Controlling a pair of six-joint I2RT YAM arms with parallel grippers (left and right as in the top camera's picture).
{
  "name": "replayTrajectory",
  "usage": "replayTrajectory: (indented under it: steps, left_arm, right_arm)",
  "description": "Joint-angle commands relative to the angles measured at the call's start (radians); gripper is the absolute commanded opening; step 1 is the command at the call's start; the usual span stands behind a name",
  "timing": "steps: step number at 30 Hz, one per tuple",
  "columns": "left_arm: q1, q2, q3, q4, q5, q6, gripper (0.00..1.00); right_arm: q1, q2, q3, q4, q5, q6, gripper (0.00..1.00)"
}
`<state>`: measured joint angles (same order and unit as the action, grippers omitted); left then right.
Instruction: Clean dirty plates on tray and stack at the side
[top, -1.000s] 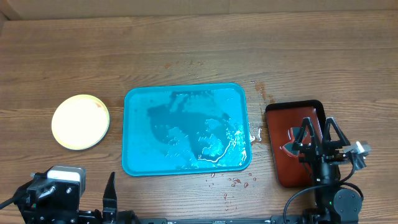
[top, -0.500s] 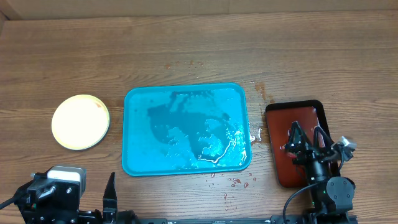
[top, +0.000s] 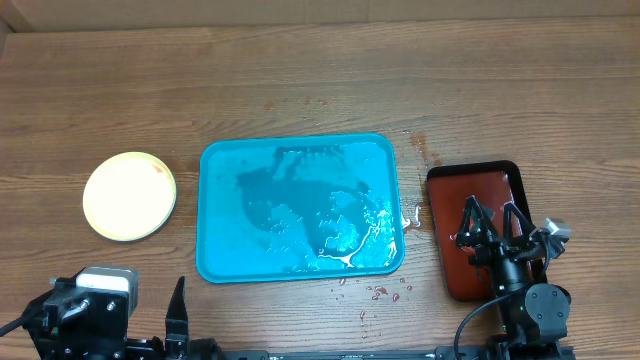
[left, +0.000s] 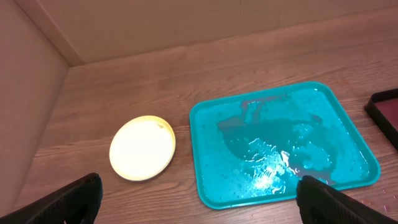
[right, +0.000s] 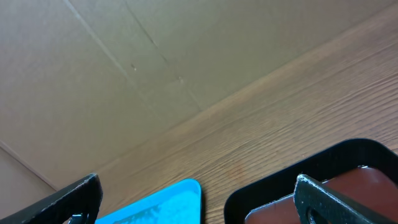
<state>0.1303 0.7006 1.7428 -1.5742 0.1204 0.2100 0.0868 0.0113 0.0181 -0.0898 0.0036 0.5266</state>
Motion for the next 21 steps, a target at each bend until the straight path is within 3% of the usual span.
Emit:
replayTrajectory:
  steps: [1,12,16,21]
  left_arm:
    - [-0.007,-0.005,0.005,0.003,0.008,0.011,1.0]
    - [-0.007,-0.005,0.005,-0.005,0.008,0.011,1.0]
    - [-0.007,-0.005,-0.042,0.155,0.012,0.011,1.0]
    - [-0.007,-0.024,-0.302,0.552,0.095,0.012,1.0]
  right_arm:
    - [-0.003,-0.008,-0.01,0.005,-0.006,-0.007,1.0]
    - [-0.003,-0.008,-0.01,0.006,-0.006,-0.007,1.0]
    - [-0.003,-0.008,-0.01,0.005,-0.006,-0.007,1.0]
    - [-0.003,-0.008,-0.01,0.006,-0.006,-0.007,1.0]
